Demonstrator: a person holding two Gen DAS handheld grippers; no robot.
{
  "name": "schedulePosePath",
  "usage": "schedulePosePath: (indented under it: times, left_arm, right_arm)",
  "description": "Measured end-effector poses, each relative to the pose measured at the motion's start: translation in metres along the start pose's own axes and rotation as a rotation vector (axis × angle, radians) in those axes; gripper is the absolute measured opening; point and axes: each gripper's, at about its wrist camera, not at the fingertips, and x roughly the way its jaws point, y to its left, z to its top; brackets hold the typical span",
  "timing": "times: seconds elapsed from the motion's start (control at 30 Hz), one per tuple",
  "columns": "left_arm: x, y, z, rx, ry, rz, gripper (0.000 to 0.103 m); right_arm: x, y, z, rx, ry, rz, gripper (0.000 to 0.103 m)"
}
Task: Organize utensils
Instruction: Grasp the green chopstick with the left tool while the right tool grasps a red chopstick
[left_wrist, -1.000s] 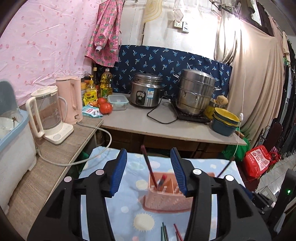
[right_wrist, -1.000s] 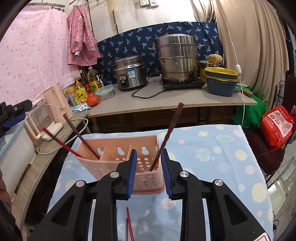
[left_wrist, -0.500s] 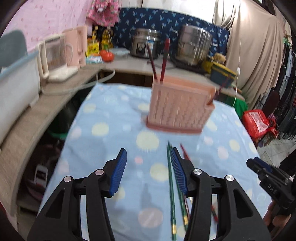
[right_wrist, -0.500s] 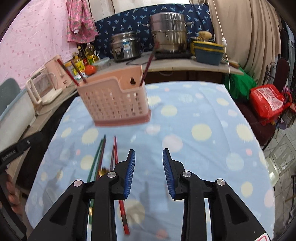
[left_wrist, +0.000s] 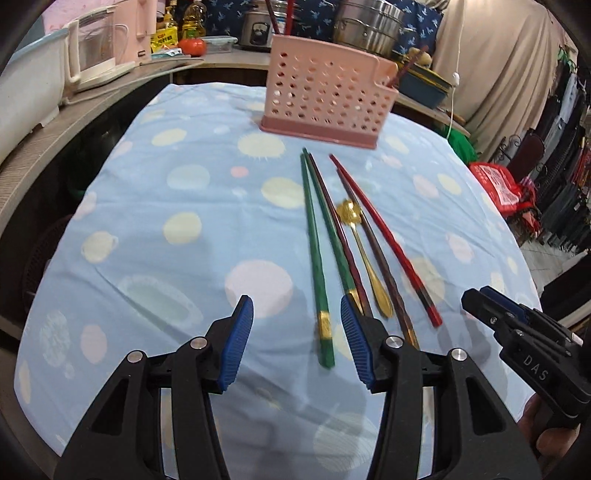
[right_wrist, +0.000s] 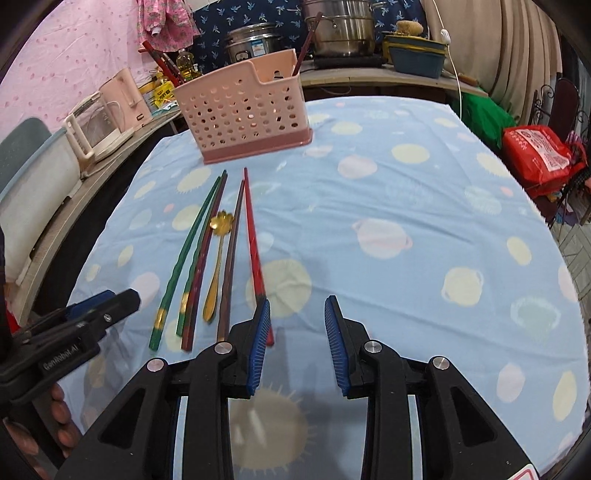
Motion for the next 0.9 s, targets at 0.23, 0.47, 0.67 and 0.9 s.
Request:
schedulePosePath:
  times: [0.23, 0.47, 0.67, 0.9]
  left_arm:
    - [0.014, -0.013, -0.015, 0.02, 0.033, -0.009, 0.045]
    - [0.02, -0.013, -0.015, 0.035, 0.016, 0.031, 0.031]
    - [0.02, -0.003, -0.014, 0.02, 0.01, 0.053, 0.009]
    - [0.02, 0.0, -0.015, 0.012, 0.001, 0.039, 0.008]
  right_arm:
    - [-0.002, -0.005, -0.012, 0.021, 0.015, 0.005, 0.03]
    - [0.0, -0.002, -0.015, 0.014, 0.024, 0.014, 0.03]
    - [0.008, 0.004, -0.014, 0.001, 0.033, 0.02, 0.03]
    - [0.02, 0.016, -0.009, -0.027, 0.034, 0.021, 0.027]
